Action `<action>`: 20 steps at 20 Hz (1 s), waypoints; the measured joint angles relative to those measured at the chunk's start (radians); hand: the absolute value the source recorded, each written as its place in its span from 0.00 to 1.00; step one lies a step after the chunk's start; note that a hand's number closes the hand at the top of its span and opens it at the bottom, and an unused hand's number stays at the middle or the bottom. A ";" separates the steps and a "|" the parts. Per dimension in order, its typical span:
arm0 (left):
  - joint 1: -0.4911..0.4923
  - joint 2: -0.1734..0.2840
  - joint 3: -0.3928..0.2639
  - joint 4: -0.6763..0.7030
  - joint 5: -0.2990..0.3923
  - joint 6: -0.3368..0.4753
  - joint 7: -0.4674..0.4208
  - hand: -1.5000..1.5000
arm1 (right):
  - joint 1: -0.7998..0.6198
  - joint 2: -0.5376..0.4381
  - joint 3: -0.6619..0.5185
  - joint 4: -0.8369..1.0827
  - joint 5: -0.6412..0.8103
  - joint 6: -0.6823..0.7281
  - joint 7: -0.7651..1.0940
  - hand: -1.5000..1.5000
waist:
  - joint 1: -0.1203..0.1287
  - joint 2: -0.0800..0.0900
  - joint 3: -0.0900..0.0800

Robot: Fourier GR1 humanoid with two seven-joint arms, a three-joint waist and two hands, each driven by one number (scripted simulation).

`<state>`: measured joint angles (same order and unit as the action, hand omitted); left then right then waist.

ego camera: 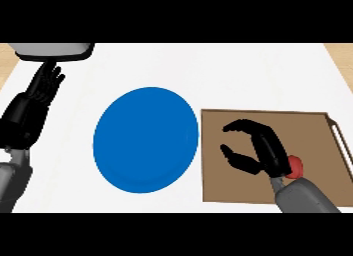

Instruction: Pick the bell pepper from the tray and place it in the plate

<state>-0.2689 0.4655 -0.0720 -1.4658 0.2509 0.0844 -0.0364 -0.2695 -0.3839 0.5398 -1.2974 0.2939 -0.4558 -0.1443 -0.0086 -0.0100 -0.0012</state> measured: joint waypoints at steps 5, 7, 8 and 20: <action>-0.016 -0.001 -0.002 -0.047 -0.008 0.008 0.056 0.50 | 0.127 0.128 -0.018 0.008 -0.021 -0.174 -0.203 0.00 | 0.004 0.007 0.003; -0.018 -0.003 0.001 -0.066 -0.017 0.008 0.075 0.50 | 0.166 0.127 -0.031 -0.030 -0.022 -0.198 -0.256 0.00 | 0.004 0.007 0.002; -0.017 -0.005 0.003 -0.084 -0.021 0.009 0.090 0.50 | 0.178 0.120 -0.037 -0.059 -0.011 -0.205 -0.255 0.00 | 0.004 0.007 0.002; 0.009 -0.013 0.014 -0.109 -0.041 0.013 0.109 0.50 | 0.242 -0.145 -0.037 -0.357 0.382 -0.014 0.389 0.00 | -0.020 -0.002 -0.008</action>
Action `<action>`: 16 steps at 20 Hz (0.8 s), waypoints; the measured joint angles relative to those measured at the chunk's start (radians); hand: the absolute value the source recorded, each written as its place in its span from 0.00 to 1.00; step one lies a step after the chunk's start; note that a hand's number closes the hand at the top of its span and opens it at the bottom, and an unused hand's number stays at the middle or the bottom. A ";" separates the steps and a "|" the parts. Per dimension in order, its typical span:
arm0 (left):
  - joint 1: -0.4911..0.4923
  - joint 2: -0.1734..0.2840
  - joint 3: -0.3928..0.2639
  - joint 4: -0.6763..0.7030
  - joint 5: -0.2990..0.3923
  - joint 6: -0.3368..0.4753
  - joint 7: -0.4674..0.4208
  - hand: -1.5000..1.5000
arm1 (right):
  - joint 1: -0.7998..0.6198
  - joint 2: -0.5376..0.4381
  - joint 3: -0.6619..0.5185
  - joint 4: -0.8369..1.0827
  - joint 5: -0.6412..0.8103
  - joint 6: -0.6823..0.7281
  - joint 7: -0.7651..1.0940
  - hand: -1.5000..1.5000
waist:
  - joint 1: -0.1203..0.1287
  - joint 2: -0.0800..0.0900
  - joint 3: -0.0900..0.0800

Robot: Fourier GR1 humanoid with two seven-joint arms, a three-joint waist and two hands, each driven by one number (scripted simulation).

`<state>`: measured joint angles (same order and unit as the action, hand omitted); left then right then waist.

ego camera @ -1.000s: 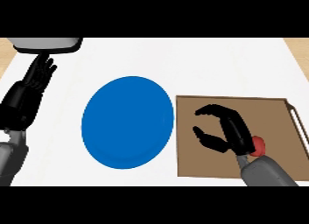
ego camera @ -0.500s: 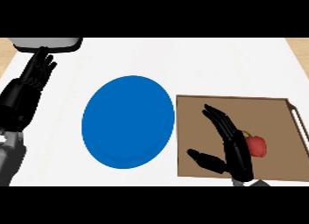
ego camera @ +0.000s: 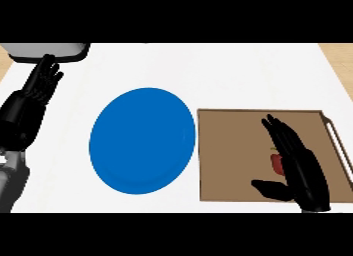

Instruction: Pick the bell pepper from the tray and place it in the plate

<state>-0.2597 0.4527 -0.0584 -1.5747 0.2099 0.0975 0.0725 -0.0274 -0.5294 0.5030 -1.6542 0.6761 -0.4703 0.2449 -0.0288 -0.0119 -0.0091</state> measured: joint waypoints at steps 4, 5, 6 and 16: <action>0.004 0.002 0.007 0.004 0.003 -0.008 -0.009 0.50 | 0.001 -0.076 0.016 -0.077 0.052 0.208 0.230 0.00 | 0.003 0.001 -0.001; 0.003 0.007 0.010 0.001 0.005 -0.014 -0.008 0.50 | -0.002 -0.084 0.024 -0.094 0.057 0.264 0.289 0.00 | 0.007 0.002 0.000; 0.005 0.004 0.006 -0.001 0.003 -0.015 -0.010 0.50 | -0.014 -0.091 0.028 -0.118 0.054 0.326 0.348 0.00 | 0.011 0.003 0.000; 0.003 -0.020 0.022 -0.008 -0.015 -0.039 -0.003 0.50 | -0.097 -0.042 0.026 -0.250 0.052 0.706 0.712 0.00 | 0.027 0.010 0.007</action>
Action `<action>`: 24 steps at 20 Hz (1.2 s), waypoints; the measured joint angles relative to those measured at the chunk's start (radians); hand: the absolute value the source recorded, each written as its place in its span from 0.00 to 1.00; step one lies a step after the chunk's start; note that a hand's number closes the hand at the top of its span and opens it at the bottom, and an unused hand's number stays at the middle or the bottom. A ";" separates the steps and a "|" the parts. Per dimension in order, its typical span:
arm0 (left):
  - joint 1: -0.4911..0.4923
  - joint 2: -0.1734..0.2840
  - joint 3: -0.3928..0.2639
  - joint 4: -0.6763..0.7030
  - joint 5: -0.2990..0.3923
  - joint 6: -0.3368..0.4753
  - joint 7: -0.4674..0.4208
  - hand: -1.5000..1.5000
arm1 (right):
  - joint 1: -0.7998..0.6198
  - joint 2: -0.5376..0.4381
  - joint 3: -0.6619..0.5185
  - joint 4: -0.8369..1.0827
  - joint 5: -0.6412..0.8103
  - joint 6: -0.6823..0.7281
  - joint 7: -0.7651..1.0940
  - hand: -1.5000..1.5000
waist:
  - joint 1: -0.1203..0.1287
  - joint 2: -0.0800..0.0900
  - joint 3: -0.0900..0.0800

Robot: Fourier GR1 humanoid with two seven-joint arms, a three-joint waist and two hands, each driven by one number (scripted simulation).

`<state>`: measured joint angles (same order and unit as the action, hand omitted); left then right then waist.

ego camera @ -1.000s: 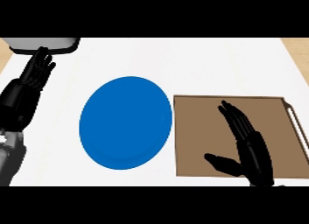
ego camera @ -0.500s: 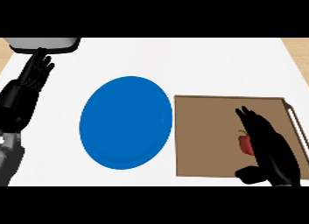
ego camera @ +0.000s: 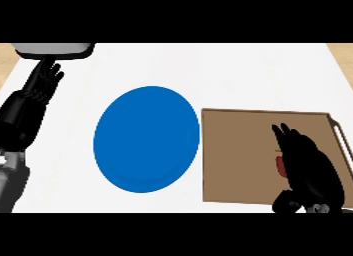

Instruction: Pick the bell pepper from the tray and place it in the plate

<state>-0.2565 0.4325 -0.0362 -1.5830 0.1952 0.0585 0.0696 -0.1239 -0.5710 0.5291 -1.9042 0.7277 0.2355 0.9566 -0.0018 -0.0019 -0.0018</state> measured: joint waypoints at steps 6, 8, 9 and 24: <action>-0.006 -0.027 0.005 -0.006 -0.022 -0.007 0.011 0.50 | -0.029 0.045 -0.024 0.069 0.055 0.052 0.019 0.00 | 0.002 0.001 0.001; 0.003 -0.033 0.008 -0.019 -0.028 -0.006 0.018 0.50 | -0.017 0.048 -0.037 0.096 0.068 0.059 0.014 0.00 | 0.003 0.001 0.001; 0.002 -0.028 0.016 -0.027 -0.027 -0.014 0.025 0.50 | -0.009 0.055 -0.040 0.102 0.077 0.062 0.014 0.00 | 0.002 0.001 0.001; 0.003 -0.085 0.075 -0.026 -0.081 -0.071 0.030 0.50 | 0.054 0.131 -0.163 0.305 0.169 0.074 -0.140 0.00 | 0.001 0.002 0.002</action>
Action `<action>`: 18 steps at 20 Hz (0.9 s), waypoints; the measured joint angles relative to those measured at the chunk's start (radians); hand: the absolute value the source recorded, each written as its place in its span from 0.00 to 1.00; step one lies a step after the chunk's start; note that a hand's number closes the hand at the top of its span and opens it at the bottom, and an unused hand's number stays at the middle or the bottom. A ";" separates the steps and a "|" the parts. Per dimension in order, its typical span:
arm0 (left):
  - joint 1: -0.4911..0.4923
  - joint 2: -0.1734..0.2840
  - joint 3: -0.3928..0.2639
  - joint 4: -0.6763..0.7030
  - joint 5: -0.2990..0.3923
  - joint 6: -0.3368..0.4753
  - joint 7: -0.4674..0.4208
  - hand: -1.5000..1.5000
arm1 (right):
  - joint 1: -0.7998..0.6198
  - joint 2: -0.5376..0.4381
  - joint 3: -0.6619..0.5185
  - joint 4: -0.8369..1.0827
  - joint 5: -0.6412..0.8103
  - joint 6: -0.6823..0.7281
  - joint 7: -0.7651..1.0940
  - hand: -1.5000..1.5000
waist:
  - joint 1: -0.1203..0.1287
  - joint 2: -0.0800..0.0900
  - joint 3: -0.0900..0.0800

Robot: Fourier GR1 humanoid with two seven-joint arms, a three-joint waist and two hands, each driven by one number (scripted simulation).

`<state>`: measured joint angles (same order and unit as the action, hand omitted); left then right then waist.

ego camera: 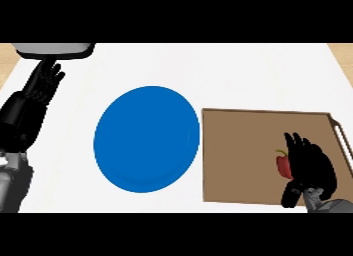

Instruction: Pick the bell pepper from the tray and place it in the plate

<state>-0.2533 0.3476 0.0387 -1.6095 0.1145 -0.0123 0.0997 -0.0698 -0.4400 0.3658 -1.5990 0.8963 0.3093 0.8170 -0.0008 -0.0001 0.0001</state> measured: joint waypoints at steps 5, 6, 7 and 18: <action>0.002 -0.007 0.019 0.000 -0.009 -0.028 0.002 0.50 | -0.018 0.021 -0.029 0.086 0.053 -0.009 -0.033 1.00 | 0.002 -0.002 -0.004; -0.005 -0.002 0.027 -0.005 -0.001 -0.036 0.017 0.50 | -0.027 0.031 -0.034 0.102 0.057 -0.027 -0.052 1.00 | 0.003 -0.003 -0.005; -0.005 -0.001 0.029 -0.009 -0.001 -0.040 0.020 0.50 | -0.030 0.036 -0.031 0.106 0.067 -0.055 -0.074 1.00 | 0.003 -0.003 -0.005; 0.029 -0.024 0.040 -0.025 -0.031 -0.017 0.015 0.50 | 0.251 0.048 -0.038 -0.075 0.166 -0.313 -0.054 1.00 | -0.032 -0.014 -0.011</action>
<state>-0.2247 0.3232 0.0792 -1.6342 0.0835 -0.0296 0.1151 0.1816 -0.3919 0.3275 -1.6736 1.0627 -0.0032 0.7633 -0.0329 -0.0141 -0.0106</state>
